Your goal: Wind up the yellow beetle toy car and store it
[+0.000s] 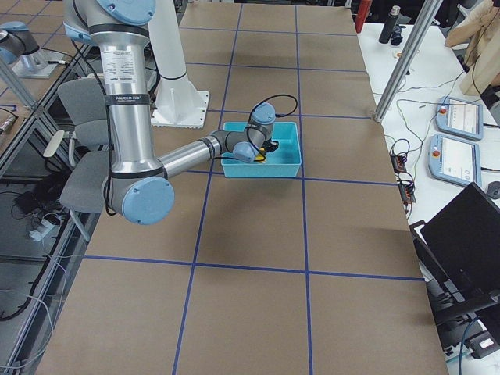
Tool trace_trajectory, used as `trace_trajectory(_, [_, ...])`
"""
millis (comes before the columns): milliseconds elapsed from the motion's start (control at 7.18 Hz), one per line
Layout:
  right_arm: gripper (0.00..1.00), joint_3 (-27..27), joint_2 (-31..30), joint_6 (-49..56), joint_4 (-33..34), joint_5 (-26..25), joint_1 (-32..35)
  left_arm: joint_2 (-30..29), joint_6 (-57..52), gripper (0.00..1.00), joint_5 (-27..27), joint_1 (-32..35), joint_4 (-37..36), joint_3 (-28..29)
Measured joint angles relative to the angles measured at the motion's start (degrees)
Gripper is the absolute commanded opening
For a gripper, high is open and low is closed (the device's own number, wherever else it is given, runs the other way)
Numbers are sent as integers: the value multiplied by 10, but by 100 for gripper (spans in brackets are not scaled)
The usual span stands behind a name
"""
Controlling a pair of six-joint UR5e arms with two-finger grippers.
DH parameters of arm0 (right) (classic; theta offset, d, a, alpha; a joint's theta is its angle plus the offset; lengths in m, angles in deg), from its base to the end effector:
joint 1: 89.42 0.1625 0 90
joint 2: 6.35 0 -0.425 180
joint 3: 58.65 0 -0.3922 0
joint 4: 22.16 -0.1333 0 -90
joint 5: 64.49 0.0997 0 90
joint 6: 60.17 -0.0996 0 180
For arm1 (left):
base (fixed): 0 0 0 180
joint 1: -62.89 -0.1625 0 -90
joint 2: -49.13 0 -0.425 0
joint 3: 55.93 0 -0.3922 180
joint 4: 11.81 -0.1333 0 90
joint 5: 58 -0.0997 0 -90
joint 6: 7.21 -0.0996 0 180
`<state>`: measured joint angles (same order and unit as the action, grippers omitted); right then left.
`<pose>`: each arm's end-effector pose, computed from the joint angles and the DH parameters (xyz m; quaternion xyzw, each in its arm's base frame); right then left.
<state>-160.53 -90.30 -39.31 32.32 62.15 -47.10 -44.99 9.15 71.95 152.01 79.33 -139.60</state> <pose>-0.3507 -0.4192 0.4319 0.3502 -0.3721 -0.5943 0.6211 -0.0613 -0.5217 0.6797 -0.0599 0.3364 -0.1297 0.9308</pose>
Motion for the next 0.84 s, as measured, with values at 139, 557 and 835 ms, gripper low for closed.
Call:
trace_trajectory(139, [100,6,5,-4,-1,-1,-6,0,0,100,0,0,0,0])
trace_trajectory(557, [100,0,16,-16,0,20,-6,1,1,100,1,0,0,0])
trace_trajectory(835, [100,-14,0,-16,6,96,65,1,3,100,3,0,0,0])
